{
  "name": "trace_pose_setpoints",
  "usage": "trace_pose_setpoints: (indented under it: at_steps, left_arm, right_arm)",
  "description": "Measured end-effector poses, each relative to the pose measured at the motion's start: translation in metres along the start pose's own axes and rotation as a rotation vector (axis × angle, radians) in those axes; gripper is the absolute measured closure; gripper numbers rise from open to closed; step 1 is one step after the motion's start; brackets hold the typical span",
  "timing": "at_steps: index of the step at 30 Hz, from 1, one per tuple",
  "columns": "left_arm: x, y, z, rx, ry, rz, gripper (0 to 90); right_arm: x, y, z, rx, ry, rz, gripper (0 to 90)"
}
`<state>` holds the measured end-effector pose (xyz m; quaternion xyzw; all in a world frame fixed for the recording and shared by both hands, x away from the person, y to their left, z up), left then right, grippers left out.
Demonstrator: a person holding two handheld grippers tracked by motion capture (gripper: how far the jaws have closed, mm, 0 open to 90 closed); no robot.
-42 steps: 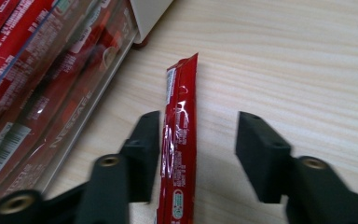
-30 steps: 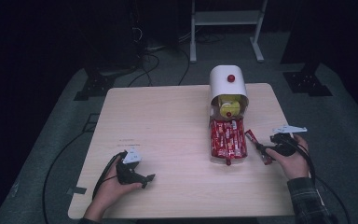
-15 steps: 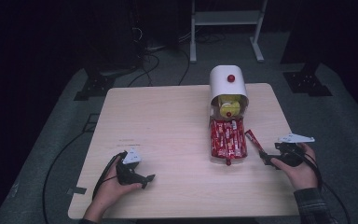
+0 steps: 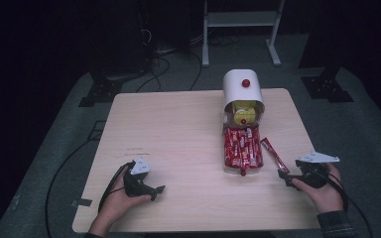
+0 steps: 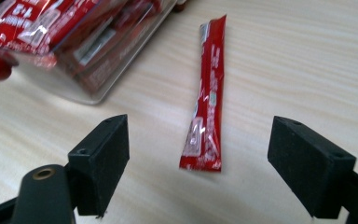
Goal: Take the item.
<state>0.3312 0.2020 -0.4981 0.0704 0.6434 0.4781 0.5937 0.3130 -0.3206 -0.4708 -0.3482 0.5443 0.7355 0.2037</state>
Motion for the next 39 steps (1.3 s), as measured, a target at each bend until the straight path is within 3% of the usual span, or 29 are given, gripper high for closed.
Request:
trace_pose_setpoints:
  at_steps: [18, 24, 26, 29, 33, 39]
  left_arm:
    - [0.0, 0.0, 0.0, 0.0, 0.0, 0.0, 0.0]
    - [0.0, 0.0, 0.0, 0.001, -0.001, 0.0, 0.0]
    - [0.0, 0.0, 0.0, 0.001, -0.002, 0.001, 0.0]
    - [0.0, 0.0, 0.0, 0.001, -0.001, 0.0, 0.0]
    - [0.0, 0.0, 0.0, 0.001, -0.002, 0.0, 0.0]
    - [0.0, 0.0, 0.0, 0.001, -0.002, 0.0, 0.0]
  right_arm:
    - [0.022, -0.001, -0.001, 0.039, 0.028, 0.059, 17.8]
    - [0.026, -0.005, -0.003, 0.062, 0.002, 0.087, 15.6]
    - [0.026, -0.005, -0.003, 0.062, 0.001, 0.087, 15.0]
    - [0.029, -0.007, -0.005, 0.064, -0.045, 0.074, 11.3]
    - [0.033, -0.008, -0.006, 0.052, -0.046, 0.024, 9.0]
    - [0.034, -0.008, -0.006, 0.05, -0.042, 0.023, 9.1]
Point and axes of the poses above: each handheld gripper's, and its own axes: y roughly backward along the jaws, x roughly out of its underside, z roughly to its left, the point moved 2 cm from there along -y, roughly forward along the jaws, and after that the axes turned 12 degrees about -y, right-handed, at the moved point
